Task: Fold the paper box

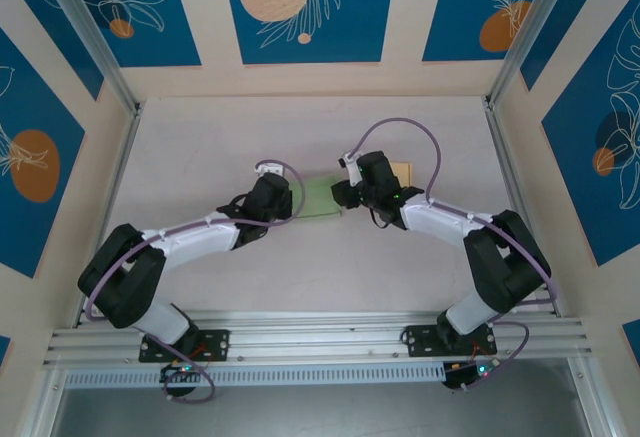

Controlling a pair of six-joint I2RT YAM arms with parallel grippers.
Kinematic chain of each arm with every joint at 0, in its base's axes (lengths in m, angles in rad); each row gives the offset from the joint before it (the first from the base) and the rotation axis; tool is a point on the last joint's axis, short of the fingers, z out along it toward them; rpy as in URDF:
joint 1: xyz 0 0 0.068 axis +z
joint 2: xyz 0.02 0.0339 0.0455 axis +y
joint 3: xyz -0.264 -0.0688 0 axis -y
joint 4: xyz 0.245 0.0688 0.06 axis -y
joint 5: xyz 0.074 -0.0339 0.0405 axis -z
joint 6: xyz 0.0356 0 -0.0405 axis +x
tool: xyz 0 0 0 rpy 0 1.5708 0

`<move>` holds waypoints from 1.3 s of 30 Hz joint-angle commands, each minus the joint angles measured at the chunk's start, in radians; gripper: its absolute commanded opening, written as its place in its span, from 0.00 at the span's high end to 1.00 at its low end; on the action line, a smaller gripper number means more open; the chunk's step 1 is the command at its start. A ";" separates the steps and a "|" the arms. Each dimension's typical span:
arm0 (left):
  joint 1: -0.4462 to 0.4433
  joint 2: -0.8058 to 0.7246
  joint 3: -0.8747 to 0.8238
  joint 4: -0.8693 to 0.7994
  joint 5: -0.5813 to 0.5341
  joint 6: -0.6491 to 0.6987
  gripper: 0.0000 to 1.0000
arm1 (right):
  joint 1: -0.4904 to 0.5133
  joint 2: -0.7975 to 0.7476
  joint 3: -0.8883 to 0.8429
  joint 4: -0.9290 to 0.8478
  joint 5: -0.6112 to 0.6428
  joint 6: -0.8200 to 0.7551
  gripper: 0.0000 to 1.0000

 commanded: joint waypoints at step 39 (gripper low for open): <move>0.014 0.042 -0.095 0.150 0.071 -0.097 1.00 | 0.058 0.076 -0.033 0.066 -0.025 0.146 0.90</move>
